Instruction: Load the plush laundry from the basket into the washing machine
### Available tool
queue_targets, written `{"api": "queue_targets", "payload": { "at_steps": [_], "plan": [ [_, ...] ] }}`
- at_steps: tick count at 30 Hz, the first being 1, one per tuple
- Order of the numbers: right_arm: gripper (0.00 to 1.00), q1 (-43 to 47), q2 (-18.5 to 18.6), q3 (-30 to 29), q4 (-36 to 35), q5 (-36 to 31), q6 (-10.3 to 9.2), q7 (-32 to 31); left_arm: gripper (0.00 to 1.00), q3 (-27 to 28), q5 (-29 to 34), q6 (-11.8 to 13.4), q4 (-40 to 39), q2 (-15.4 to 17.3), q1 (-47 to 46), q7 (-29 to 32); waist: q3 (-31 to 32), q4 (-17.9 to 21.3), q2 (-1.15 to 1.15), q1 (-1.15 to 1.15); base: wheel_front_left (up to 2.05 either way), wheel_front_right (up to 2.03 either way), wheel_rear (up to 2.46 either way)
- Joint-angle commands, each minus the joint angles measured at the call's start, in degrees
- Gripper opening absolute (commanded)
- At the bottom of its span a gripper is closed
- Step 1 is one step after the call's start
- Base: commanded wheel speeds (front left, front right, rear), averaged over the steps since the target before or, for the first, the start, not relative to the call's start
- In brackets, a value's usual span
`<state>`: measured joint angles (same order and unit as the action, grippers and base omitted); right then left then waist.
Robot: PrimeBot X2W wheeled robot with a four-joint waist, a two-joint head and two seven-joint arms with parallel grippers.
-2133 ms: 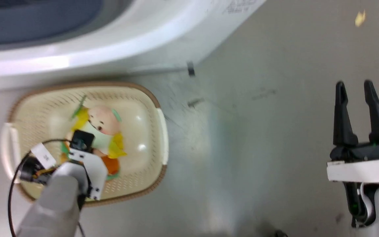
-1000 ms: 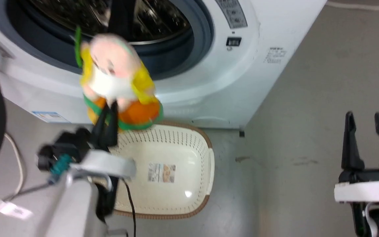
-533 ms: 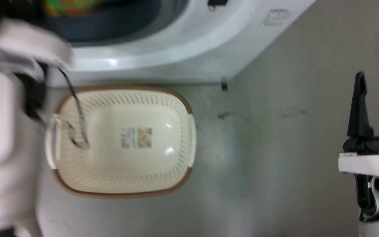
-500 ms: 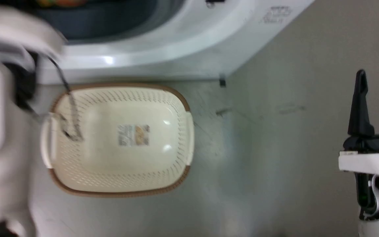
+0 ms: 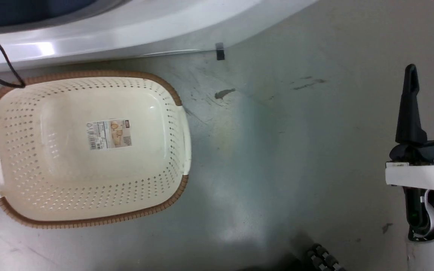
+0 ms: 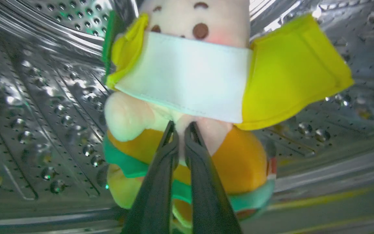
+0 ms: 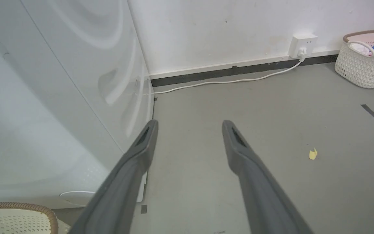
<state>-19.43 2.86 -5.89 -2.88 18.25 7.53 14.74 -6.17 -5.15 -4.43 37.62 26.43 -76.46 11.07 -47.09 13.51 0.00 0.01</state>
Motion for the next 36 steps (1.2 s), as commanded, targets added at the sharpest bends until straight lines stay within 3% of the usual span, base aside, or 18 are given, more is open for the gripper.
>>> {"api": "queue_targets", "payload": {
  "at_steps": [1, 4, 6, 13, 21, 26, 36],
  "plan": [
    [1.0, -0.9, 0.0, 0.0, 0.1, 0.4, -0.04, 0.3, 0.0, -0.2, 0.0, -0.3, 1.1, 0.3, -0.9, 0.2, 0.0, 0.2, 0.0, -0.01, 0.0, 0.0, 0.0],
    [1.0, -1.1, 0.0, -0.4, 0.3, -0.4, -0.04, 0.3, 0.0, -1.2, -0.4, -0.7, 5.7, -0.5, -0.8, -1.9, 1.6, -0.6, 0.0, -0.01, 0.0, 0.0, 0.0],
    [1.0, -0.9, 0.0, -0.7, 0.1, -1.0, -0.04, 0.3, 1.0, -1.6, -0.5, -0.6, 7.0, -1.0, 0.0, -3.8, 2.9, -1.2, 0.0, -0.01, 0.0, 0.0, 0.0],
    [1.0, 1.0, 0.0, -2.1, 0.3, -3.8, -0.04, 0.3, 1.0, -2.2, -2.6, -1.1, 10.5, -4.5, 6.5, -13.8, 11.5, -4.4, 0.0, -0.01, 0.0, 0.0, 0.0],
    [1.0, 6.4, 0.0, -3.9, 0.3, -6.9, -0.04, 0.3, 1.0, -3.2, -5.1, -1.0, 8.9, -10.0, 20.6, -24.6, 24.1, -10.4, 0.0, -0.01, 0.0, 0.0, 0.0],
    [1.0, 10.2, 0.0, -3.8, 0.5, -8.4, -0.04, 0.3, 1.0, -3.3, -6.7, -0.3, 1.3, -14.7, 31.3, -26.0, 30.3, -14.4, 0.0, -0.01, 0.0, 0.0, 0.0],
    [1.0, 15.4, 0.0, -3.1, 0.9, -8.3, -0.04, 0.3, 1.0, -0.2, -6.1, 3.3, -23.5, -18.2, 58.0, -26.1, 38.3, -17.4, 0.0, -0.01, 0.0, 0.0, 0.0]
  ]
}}
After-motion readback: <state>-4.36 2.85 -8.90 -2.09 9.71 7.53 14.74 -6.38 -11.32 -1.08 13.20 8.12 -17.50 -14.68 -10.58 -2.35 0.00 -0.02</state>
